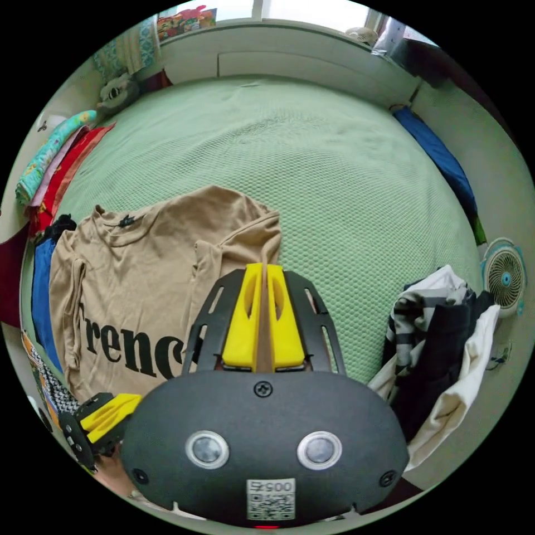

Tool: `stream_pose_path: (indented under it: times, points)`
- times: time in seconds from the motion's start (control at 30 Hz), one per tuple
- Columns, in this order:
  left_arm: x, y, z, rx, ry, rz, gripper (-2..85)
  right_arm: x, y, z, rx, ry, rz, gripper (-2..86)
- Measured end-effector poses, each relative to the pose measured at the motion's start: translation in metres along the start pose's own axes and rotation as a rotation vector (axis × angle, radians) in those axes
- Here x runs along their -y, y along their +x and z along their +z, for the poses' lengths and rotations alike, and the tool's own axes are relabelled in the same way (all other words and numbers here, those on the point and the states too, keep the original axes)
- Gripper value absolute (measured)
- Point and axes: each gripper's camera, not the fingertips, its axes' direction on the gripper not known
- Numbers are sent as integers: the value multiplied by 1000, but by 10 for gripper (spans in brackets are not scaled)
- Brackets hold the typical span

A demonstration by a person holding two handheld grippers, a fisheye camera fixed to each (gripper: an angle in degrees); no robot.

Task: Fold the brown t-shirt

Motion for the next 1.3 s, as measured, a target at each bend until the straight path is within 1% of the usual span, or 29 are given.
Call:
stream_pose_path:
  times: [0.1,0.23,0.33,0.4,0.43,0.5,0.57,0.63,0.7,0.8,0.93,1.03,1.1,1.17,1.3]
  points:
    - [-8,3,-2,2,-7,-1,-7,-11,15,3,72,-11,38,14]
    - [-24,8,-6,31,-11,9,-7,-36,26,-9,106,1,30,40]
    - [-42,12,-14,38,6,8,-6,-81,23,-35,101,38,-74,54]
    - [-54,15,-19,45,25,15,-6,-137,10,-58,39,58,-214,65]
    - [-62,18,-23,52,46,24,-6,-154,7,-63,22,62,-248,70]
    - [-75,25,-33,59,93,54,-6,-224,-3,-84,-44,92,-363,86]
    - [-95,43,-49,85,173,156,-5,-275,-3,-100,-60,120,-393,99]
    - [-112,57,-61,58,221,212,-5,-321,4,-115,-49,138,-377,110]
    - [-127,71,-69,63,226,249,-4,-375,19,-128,5,156,-310,117]
    - [-145,89,-94,146,192,253,-1,-429,34,-134,30,179,-227,117]
    - [-186,94,-146,244,248,272,14,-470,43,-136,42,194,-174,113]
    - [-226,76,-173,263,269,271,56,-491,50,-140,98,211,-153,108]
    - [-246,59,-181,267,218,247,78,-505,57,-143,132,241,-133,106]
    - [-271,30,-188,292,157,172,110,-513,61,-142,147,252,-123,105]
    - [-302,-7,-197,294,146,42,132,-525,62,-131,137,238,-104,108]
